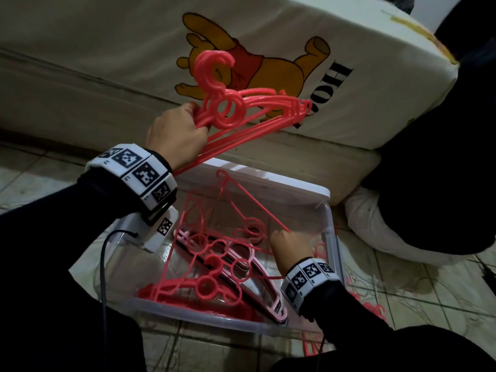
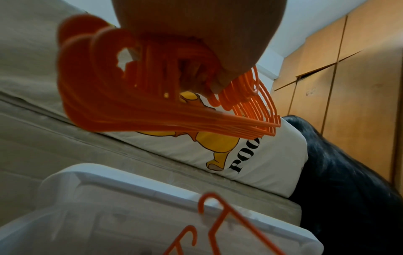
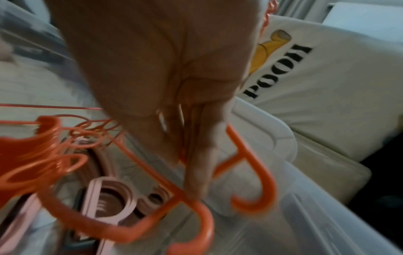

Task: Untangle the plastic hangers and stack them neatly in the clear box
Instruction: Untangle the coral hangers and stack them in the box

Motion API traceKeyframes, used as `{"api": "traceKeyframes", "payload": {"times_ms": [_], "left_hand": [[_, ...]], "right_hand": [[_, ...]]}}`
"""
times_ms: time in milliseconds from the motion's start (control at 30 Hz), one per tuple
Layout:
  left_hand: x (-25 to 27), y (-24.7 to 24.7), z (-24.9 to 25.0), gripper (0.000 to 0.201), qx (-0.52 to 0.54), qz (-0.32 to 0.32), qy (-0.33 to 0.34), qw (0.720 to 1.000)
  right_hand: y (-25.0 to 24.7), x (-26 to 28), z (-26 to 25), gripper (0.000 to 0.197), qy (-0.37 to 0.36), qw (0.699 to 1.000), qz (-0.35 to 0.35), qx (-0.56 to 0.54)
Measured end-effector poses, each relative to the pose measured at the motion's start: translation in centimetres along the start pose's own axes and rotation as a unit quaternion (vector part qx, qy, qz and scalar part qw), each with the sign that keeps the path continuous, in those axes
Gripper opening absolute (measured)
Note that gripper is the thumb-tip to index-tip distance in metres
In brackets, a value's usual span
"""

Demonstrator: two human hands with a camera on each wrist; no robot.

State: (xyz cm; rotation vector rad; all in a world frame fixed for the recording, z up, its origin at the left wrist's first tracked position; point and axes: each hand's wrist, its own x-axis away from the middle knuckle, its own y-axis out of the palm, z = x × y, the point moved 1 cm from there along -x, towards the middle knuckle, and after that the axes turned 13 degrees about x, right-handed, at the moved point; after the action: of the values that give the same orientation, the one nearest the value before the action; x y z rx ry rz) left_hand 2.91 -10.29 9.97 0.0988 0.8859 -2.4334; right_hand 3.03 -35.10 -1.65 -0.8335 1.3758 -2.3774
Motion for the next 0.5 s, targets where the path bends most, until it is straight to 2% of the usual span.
{"api": "traceKeyframes", "payload": {"times_ms": [233,367,500], "left_hand": [[-0.5,-0.3,-0.2,0.009,-0.002,0.014,-0.01,1.0],[-0.6,-0.5,-0.5,0.009,-0.021,0.002,-0.008,1.0],[-0.9,-0.8,-0.9,0.007,-0.004,-0.011,-0.021,1.0]], "right_hand": [[-2.2,-1.0,1.1,0.039,0.017,0.99,0.11,-0.087],[-4.7,-0.6,1.9,0.017,0.023,0.965,0.199,-0.168],[-7.0,-0.3,4.6,0.006,0.073,0.932,0.257,-0.244]]}}
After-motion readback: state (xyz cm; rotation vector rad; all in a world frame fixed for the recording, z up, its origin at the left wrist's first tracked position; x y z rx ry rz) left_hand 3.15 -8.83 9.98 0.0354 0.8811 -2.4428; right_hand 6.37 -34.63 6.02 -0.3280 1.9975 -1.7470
